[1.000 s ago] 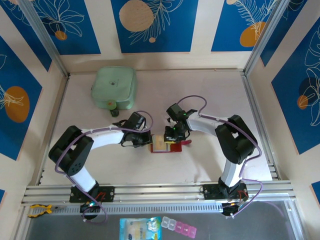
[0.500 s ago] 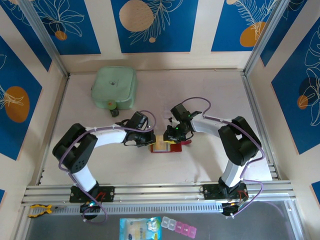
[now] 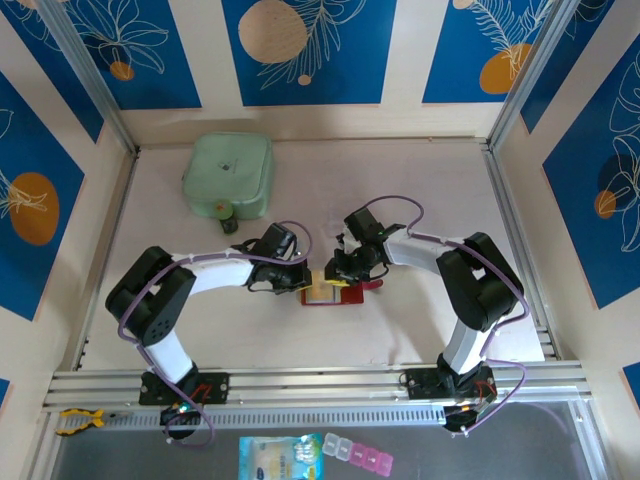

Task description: Take the credit cards out of the card holder

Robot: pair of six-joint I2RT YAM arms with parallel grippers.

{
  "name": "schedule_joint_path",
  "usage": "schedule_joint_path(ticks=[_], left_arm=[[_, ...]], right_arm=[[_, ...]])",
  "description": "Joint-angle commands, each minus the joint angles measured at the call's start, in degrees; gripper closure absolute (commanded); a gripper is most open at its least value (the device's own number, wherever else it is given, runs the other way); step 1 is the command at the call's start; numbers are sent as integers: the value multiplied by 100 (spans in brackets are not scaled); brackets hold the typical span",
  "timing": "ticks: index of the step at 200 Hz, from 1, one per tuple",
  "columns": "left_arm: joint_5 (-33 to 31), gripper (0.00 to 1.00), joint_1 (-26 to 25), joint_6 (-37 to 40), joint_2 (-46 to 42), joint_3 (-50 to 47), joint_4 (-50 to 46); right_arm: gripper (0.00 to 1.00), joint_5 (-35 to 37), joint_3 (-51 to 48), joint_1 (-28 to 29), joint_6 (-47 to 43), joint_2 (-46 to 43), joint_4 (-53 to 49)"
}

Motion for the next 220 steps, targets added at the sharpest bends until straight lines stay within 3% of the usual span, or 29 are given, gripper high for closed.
schedule_joint_path(ticks=[1,95,174,220], left_arm=[[-124,97,-46,54,39,-106,-284],[-130,96,-44,28,-246,-92,-318],[236,94,-46,44,-149,113,1],[255,95,-54,57,90,-17,39]], right_arm=[[78,-182,-87,-20,29,102,30],[80,-375,-79,13,-32,279,167],[81,-369,-97,21,-77,197,151],[75,-264,-154,19,-128,-11,151]])
